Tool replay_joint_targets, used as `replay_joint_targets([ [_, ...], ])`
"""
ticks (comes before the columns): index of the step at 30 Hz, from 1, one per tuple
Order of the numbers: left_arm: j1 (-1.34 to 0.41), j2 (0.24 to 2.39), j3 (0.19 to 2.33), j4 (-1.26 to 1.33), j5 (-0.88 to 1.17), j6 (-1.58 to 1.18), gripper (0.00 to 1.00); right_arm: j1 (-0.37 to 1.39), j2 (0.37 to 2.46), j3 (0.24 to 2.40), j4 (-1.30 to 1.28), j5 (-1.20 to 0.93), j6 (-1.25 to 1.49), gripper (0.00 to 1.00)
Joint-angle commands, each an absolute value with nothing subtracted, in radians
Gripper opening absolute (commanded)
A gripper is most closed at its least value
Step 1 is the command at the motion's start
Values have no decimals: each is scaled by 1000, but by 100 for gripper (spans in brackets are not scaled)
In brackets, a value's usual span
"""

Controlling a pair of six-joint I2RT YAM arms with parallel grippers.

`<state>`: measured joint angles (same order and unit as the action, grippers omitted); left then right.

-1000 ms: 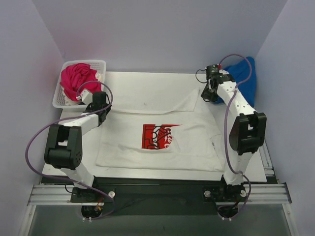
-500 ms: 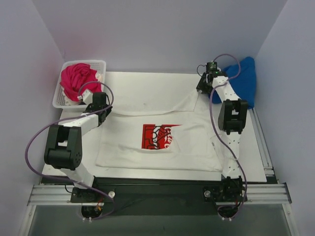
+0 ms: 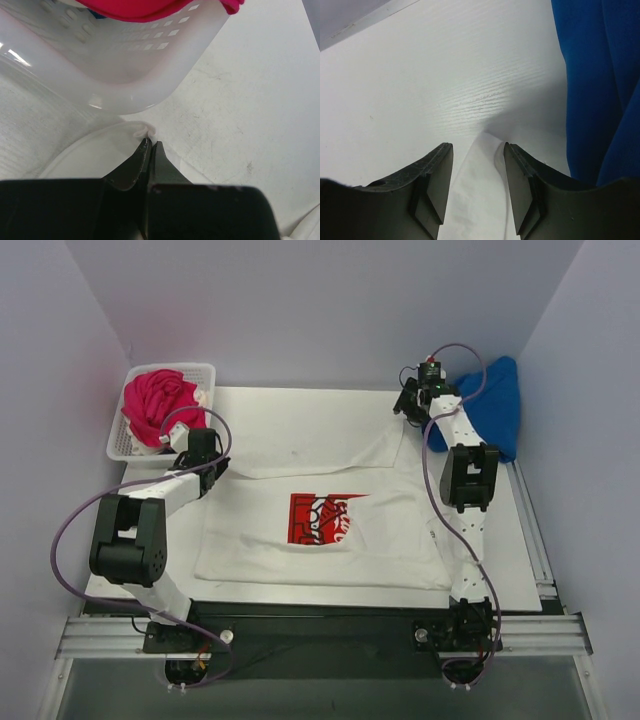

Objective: Fold and stack the t-shirts
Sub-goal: Fold the tshirt

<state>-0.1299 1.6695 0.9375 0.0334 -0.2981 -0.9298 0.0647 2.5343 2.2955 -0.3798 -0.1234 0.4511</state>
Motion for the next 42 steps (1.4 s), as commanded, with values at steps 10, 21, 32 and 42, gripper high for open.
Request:
replay_joint_targets([
  [10, -132, 1646, 951, 57, -279, -917, 0, 46, 2579, 2336, -380, -135, 462, 42],
  [21, -133, 1643, 951, 54, -282, -917, 0, 46, 2557, 2330, -380, -133, 468, 0],
  [32, -130, 1591, 999, 2, -308, -877, 0, 46, 2300, 2160, -374, -75, 445, 0],
  [42, -114, 1531, 997, -78, -354, -877, 0, 37, 1976, 1886, -368, -3, 442, 0],
])
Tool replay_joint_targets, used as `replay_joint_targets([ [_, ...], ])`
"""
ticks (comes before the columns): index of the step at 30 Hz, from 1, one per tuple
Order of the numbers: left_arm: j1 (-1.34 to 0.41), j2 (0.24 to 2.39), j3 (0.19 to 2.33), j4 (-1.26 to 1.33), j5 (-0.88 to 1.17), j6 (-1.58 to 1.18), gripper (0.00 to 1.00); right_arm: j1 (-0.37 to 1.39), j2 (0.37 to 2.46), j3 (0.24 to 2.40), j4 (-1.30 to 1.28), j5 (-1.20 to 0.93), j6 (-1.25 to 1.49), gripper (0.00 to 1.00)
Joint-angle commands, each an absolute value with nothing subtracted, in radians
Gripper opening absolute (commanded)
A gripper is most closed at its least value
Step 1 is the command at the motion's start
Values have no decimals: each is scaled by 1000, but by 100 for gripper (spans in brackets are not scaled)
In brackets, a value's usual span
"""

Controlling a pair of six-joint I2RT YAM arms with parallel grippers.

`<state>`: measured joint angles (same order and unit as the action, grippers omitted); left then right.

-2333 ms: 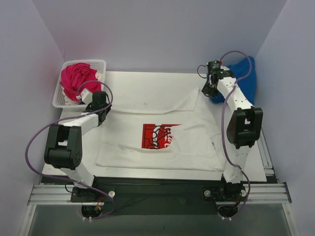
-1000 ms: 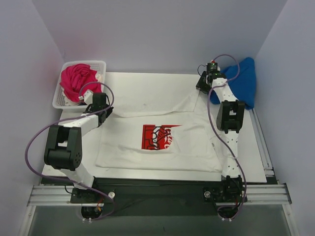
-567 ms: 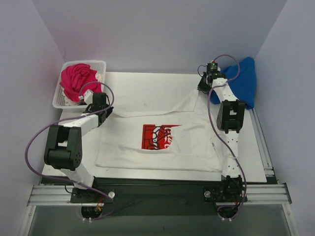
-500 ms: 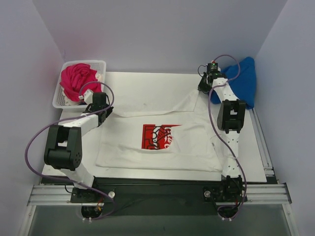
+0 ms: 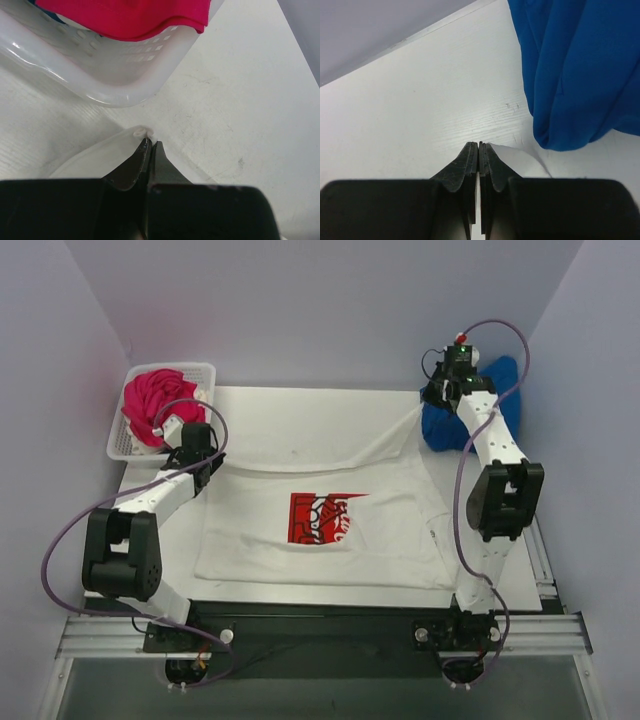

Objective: Fold and stack the t-shirts
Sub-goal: Fold the tshirt

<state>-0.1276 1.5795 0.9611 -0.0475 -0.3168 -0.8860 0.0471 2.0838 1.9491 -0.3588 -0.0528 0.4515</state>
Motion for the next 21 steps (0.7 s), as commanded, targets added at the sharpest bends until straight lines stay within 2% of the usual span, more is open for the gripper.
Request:
replay_joint_targets([
  [1, -110, 1526, 996, -86, -356, -880, 0, 29, 1953, 1840, -367, -3, 448, 0],
  [15, -98, 1414, 942, -236, -425, -969, 0, -43, 1520, 1358, -373, 8, 521, 0],
  [21, -98, 1387, 917, -320, -431, -1003, 0, -49, 1359, 1241, -437, 43, 551, 0],
])
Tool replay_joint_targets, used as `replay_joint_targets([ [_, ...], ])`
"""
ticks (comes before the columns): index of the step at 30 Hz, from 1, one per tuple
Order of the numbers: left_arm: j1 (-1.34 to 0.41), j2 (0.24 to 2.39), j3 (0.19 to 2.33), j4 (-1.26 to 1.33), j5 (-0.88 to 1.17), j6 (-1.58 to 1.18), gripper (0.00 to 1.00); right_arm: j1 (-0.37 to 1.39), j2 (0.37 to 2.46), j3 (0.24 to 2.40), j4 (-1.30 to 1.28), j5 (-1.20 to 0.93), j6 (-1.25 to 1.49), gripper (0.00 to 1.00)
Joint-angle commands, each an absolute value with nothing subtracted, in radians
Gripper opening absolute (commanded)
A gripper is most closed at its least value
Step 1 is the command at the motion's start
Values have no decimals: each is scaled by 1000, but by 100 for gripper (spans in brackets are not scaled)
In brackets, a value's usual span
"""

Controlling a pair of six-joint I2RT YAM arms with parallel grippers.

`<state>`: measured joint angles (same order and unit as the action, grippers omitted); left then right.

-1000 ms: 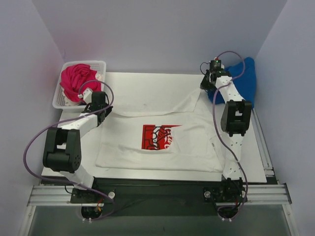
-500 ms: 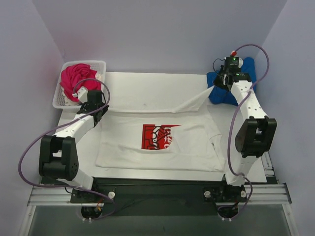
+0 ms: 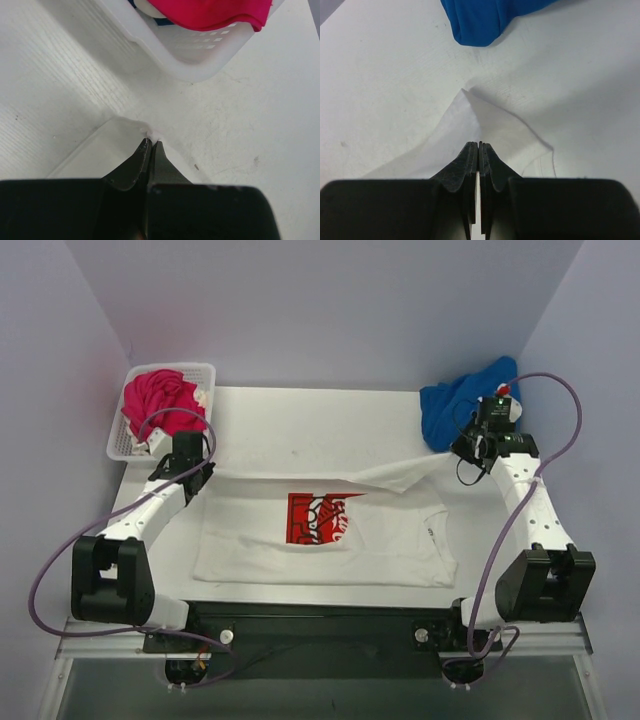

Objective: Fold and stack the t-shirts
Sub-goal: Fold the tshirt

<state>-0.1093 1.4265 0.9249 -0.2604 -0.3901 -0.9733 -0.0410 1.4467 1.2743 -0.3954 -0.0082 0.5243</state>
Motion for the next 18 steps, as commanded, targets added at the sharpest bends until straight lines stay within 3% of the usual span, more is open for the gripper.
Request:
replay_joint_targets([
  [1, -98, 1384, 914, -324, -428, -1005, 0, -48, 1342, 1227, -446, 49, 558, 0],
  [18, -98, 1315, 804, -460, -402, -1057, 0, -49, 1020, 839, -577, 138, 669, 0],
])
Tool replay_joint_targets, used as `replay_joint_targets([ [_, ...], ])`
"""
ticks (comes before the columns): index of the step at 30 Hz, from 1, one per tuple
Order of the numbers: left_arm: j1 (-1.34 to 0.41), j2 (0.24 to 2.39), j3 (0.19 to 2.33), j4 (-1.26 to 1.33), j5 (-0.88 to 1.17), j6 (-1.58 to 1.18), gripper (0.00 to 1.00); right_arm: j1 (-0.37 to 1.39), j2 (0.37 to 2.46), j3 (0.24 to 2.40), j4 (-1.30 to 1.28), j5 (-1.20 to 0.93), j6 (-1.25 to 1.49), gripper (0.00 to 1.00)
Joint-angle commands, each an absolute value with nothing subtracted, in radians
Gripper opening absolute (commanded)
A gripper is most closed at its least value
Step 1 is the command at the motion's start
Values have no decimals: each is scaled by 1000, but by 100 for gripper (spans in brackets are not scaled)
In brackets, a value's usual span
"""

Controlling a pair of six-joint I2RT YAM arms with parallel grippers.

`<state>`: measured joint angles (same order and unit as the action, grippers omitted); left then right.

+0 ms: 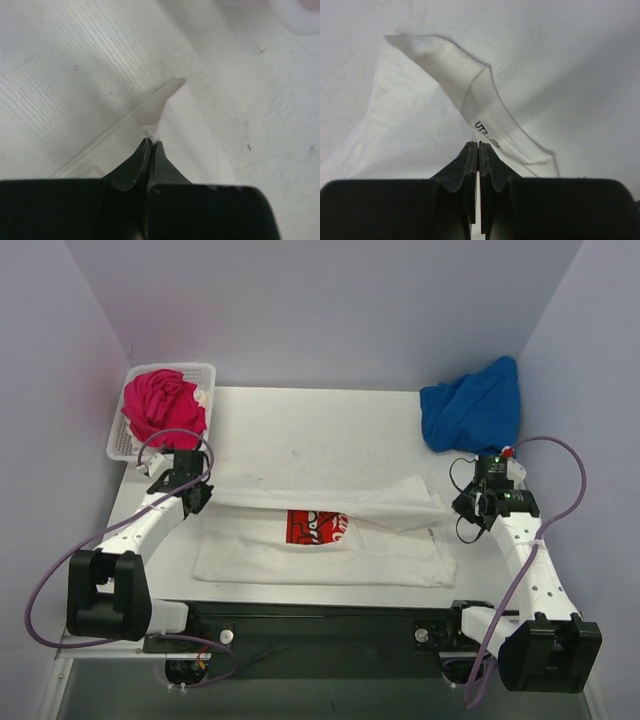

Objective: Fold and stack the t-shirts
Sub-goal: Fold the tshirt

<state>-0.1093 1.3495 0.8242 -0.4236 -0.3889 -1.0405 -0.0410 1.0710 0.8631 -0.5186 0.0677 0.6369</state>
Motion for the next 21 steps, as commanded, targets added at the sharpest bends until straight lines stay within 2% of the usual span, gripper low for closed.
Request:
replay_joint_targets([
  [1, -98, 1309, 798, -463, -406, -1057, 0, -49, 1000, 831, -584, 144, 672, 0],
  [10, -95, 1276, 776, -531, -431, -1071, 0, -49, 884, 807, -661, 213, 693, 0],
  [18, -92, 1272, 744, -551, -460, -1083, 0, -49, 885, 785, -699, 195, 695, 0],
  [19, -92, 1275, 736, -539, -453, -1085, 1, -49, 899, 781, -699, 178, 696, 0],
  [20, -91, 1275, 730, -534, -448, -1086, 9, -51, 907, 772, -699, 172, 699, 0],
  [21, -92, 1279, 717, -531, -440, -1089, 22, -51, 919, 767, -699, 163, 703, 0],
])
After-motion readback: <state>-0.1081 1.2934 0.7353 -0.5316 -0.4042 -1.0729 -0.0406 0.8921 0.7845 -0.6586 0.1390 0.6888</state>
